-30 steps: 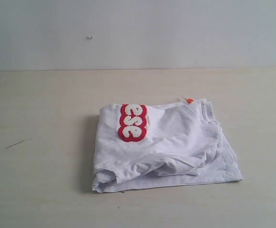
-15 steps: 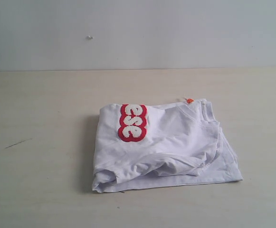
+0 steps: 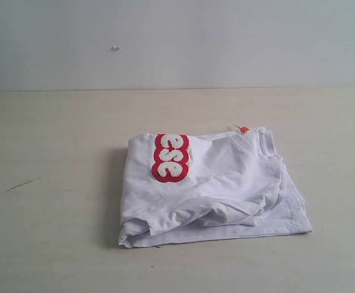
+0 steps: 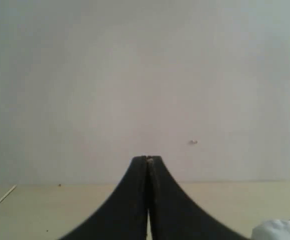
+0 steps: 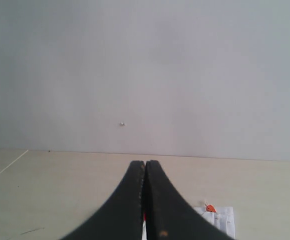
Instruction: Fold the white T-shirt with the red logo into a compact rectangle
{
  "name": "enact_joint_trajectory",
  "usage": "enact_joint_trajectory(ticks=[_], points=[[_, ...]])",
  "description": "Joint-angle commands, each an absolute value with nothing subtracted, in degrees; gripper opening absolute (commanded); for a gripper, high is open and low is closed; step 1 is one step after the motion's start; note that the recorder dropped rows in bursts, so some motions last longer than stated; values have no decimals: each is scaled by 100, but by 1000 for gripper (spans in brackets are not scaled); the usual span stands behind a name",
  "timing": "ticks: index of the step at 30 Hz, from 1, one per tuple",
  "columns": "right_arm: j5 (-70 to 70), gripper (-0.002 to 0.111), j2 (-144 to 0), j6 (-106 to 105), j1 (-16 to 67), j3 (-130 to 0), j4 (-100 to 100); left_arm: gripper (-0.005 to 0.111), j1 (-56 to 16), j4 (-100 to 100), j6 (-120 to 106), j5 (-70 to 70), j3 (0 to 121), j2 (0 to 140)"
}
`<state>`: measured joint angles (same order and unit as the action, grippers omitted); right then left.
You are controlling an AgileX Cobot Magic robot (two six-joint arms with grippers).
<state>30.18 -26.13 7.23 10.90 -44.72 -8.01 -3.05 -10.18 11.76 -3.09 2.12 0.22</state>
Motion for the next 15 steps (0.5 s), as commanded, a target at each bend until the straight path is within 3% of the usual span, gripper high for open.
enact_joint_trajectory(ticks=[1,15], points=[[2931,0,-2598,728,1068,-4437,-800,0,-136,-1032,937,-428,0,0],[2931,0,-2598,728,1068,-4437,-800,0,-121,-209,-314,1061,0,0]])
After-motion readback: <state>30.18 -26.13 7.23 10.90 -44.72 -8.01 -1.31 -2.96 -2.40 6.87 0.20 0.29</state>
